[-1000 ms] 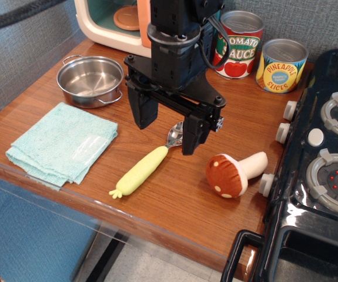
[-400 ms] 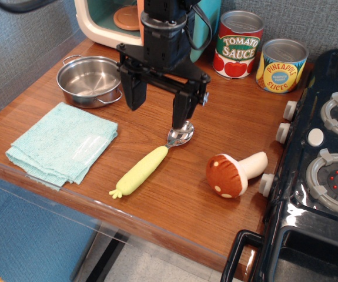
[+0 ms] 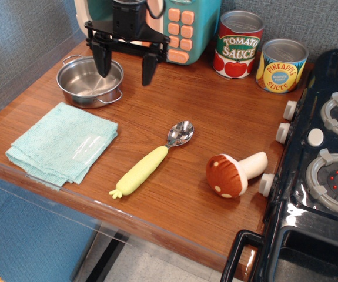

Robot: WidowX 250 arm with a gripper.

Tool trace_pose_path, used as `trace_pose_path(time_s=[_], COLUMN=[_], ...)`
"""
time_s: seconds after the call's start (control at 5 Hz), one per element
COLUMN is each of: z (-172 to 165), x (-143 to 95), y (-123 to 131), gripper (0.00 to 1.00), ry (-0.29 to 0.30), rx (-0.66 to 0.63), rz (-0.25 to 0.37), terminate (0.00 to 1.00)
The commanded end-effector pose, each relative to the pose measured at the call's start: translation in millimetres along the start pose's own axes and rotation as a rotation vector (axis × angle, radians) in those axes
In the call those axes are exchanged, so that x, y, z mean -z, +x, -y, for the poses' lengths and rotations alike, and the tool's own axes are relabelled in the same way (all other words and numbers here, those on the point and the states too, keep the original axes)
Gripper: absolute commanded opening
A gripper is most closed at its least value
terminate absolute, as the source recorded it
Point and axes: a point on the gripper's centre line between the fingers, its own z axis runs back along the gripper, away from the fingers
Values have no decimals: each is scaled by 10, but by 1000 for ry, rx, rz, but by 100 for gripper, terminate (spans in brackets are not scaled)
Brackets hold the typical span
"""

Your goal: Put the pot on the blue cloth

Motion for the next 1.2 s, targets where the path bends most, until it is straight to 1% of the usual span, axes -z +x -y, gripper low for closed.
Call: trace_pose_path(time_s=[0.0, 0.2, 0.4, 0.6, 0.8, 1.0], z=[-387, -421, -434, -422, -432, -493], x=[40, 214, 333, 369, 291, 9], y=[302, 330, 337, 334, 341, 412], gripper=[100, 100, 100, 0, 0, 0], ry=[31, 48, 32, 16, 11, -8], rx=[-147, -168, -191, -185, -177, -172], rz=[64, 54, 41, 58, 83, 164], terminate=[0, 0, 0, 0, 0, 0])
